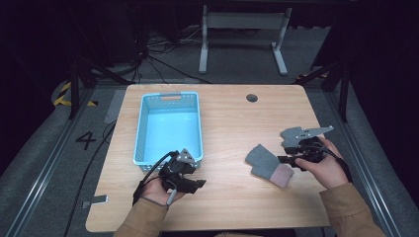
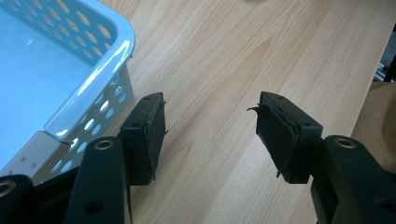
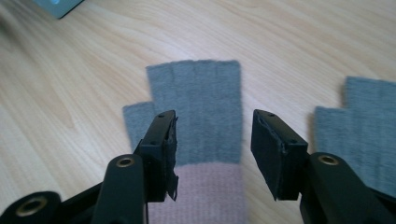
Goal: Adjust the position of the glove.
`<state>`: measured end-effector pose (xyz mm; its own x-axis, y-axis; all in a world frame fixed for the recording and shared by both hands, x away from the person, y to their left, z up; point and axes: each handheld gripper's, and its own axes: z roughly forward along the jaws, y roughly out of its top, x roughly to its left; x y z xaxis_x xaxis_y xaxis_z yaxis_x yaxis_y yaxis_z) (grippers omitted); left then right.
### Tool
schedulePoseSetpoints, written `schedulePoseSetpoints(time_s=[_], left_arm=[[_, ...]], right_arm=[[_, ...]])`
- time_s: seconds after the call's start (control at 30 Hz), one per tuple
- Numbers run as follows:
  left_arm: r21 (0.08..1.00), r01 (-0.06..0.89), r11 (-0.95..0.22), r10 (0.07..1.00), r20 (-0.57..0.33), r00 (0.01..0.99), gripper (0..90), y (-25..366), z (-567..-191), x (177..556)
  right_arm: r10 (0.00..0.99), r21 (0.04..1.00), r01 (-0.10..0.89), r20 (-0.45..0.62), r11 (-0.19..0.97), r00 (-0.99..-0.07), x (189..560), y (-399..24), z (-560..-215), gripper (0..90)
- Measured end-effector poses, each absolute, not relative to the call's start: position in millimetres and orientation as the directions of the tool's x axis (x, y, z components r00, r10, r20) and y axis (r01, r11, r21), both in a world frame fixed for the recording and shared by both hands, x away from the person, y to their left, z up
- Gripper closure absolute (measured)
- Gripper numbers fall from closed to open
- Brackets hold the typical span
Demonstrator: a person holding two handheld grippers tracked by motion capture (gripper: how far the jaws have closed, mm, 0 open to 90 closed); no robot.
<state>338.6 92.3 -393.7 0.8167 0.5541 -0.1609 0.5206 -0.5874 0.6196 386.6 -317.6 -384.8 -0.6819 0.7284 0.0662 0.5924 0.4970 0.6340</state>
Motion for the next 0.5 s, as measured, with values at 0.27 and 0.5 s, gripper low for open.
schedulePoseSetpoints(time_s=[0.27,0.5], left_arm=[[0.614,0.525,-0.589,0.553,-0.167,0.816,41.9,91.4,-393.5,338.5],[0.603,0.532,-0.594,0.546,-0.182,0.817,41.2,90.7,-396.0,339.7]], right_arm=[[0.680,0.597,0.588,0.094,0.546,-0.727,383.1,-300.0,-391.2,47.7],[0.654,0.569,0.579,0.094,0.584,-0.751,383.7,-292.5,-399.6,44.2]])
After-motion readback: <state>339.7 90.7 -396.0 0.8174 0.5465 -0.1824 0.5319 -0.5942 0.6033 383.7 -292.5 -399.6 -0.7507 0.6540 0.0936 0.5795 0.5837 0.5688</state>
